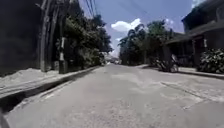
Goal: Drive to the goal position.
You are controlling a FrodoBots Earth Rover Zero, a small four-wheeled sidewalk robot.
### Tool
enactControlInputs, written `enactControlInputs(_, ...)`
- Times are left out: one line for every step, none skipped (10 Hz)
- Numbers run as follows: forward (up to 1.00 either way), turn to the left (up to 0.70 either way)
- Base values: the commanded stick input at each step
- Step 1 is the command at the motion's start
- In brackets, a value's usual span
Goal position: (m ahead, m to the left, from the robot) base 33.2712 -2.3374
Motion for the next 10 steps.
enactControlInputs(1.00, 0.04)
enactControlInputs(1.00, 0.04)
enactControlInputs(1.00, 0.04)
enactControlInputs(1.00, 0.04)
enactControlInputs(1.00, 0.04)
enactControlInputs(1.00, 0.04)
enactControlInputs(1.00, 0.04)
enactControlInputs(1.00, 0.04)
enactControlInputs(1.00, 0.04)
enactControlInputs(1.00, 0.04)
